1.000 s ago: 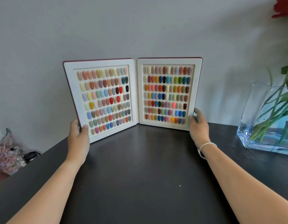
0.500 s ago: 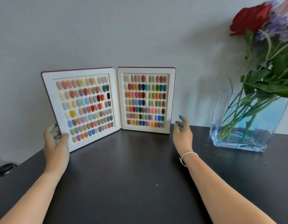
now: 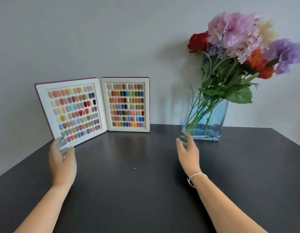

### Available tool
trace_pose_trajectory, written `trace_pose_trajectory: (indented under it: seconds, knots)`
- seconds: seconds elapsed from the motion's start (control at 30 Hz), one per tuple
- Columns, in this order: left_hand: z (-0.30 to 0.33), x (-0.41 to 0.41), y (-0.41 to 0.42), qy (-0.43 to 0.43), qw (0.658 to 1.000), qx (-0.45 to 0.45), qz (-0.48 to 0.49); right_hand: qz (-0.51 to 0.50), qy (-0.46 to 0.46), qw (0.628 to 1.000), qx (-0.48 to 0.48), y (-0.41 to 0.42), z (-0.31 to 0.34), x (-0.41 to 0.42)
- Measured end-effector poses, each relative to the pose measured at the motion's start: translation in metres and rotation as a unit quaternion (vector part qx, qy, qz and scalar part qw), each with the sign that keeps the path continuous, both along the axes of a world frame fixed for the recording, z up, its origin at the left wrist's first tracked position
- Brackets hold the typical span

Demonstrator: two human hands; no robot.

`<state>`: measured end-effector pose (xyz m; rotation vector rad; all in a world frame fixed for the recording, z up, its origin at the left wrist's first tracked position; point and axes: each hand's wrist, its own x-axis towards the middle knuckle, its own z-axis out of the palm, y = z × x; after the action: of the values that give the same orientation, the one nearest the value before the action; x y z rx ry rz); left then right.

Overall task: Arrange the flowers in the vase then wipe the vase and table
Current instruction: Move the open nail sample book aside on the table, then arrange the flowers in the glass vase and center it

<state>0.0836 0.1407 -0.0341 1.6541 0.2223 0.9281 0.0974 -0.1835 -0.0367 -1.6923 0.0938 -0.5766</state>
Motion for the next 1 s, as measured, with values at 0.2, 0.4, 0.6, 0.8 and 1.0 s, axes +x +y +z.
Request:
trace_pose_trajectory:
  seconds: [0.2,0.4,0.6,0.8,1.0]
  knots:
    - [0.003,-0.025,-0.058,0.023,0.994,-0.001,-0.105,-0.032,-0.01,0.999,0.022,-0.038,0.003,-0.038]
    - [0.028,-0.022,-0.124,0.03,0.977,0.031,-0.209,-0.067,-0.025,0.997,0.04,-0.079,0.022,-0.055]
    - [0.071,-0.01,-0.198,0.01,0.954,0.074,-0.29,-0.094,-0.054,0.992,0.062,-0.116,0.055,-0.056]
    - [0.102,0.014,-0.259,0.015,0.935,0.13,-0.331,-0.114,-0.084,0.988,0.06,-0.144,0.096,-0.042]
    - [0.147,0.058,-0.305,-0.007,0.93,0.159,-0.332,-0.139,-0.098,0.984,0.061,-0.172,0.137,-0.005]
